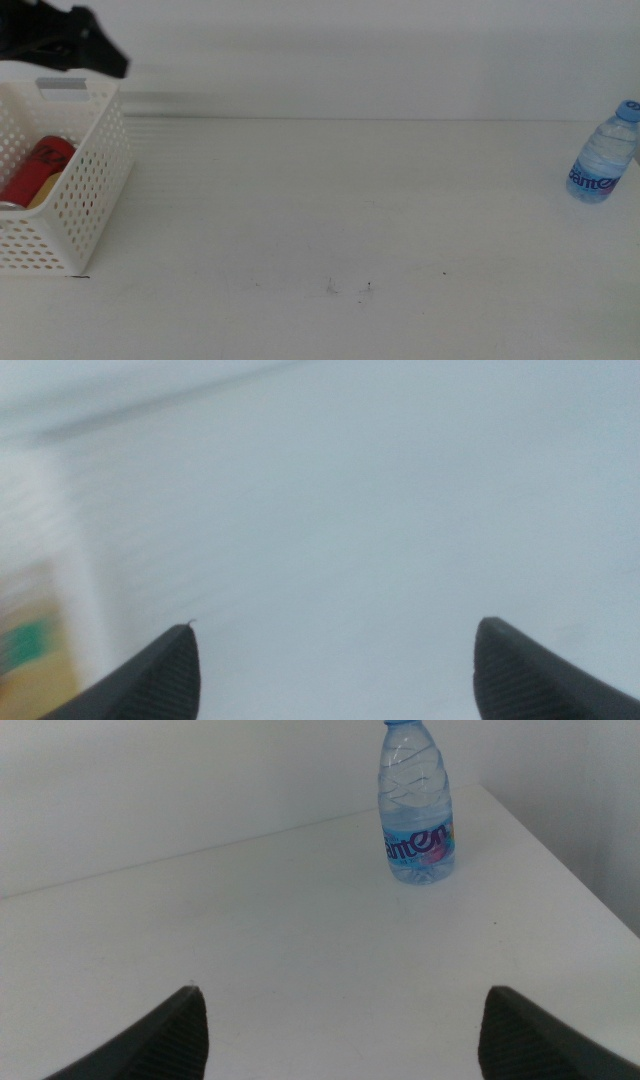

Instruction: Use arms to grab the bottles and put them into the dustbin to the left of the table.

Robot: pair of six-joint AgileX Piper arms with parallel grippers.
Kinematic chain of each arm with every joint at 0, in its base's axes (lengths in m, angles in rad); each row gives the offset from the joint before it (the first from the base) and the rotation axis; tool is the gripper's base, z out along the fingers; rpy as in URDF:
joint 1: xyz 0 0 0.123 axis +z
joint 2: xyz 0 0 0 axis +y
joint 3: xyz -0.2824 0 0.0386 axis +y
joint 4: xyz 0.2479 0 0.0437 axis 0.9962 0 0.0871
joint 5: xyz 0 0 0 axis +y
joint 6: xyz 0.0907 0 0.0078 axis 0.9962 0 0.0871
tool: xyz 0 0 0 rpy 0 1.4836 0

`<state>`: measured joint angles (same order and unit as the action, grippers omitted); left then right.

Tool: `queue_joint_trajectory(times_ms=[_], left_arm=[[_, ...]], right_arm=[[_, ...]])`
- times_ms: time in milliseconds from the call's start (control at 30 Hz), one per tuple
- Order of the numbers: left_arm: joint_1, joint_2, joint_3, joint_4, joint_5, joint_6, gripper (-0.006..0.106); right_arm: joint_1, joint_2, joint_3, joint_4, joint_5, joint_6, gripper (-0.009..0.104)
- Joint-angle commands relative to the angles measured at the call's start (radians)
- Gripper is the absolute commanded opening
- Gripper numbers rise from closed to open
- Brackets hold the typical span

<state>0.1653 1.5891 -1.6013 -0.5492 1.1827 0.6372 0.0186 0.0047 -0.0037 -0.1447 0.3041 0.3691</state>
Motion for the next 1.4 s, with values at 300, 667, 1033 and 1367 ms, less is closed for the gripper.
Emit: queue_joint_trajectory(times_ms=[300,667,1033,1367], left_arm=[[-0.252,-0.595,0.546,-0.185,-0.394,0.043,0.094],[-0.372,-0.849,0.591,0.029,-0.349,-0.15,0.094],[-0.459,-0.868,0.593,0.071,-0.343,-0.272,0.094],[-0.455,-0.868,0.593,0.071,-0.378,-0.269,0.094]], right_arm=[[-0.009,-0.005,0.004,-0.01,-0.013,-0.003,0.09],[-0.009,-0.005,0.004,-0.01,-0.013,-0.003,0.09],[-0.009,-0.005,0.004,-0.01,-0.013,-0.003,0.09],[-0.009,-0.005,0.004,-0.01,-0.013,-0.003,0.09]])
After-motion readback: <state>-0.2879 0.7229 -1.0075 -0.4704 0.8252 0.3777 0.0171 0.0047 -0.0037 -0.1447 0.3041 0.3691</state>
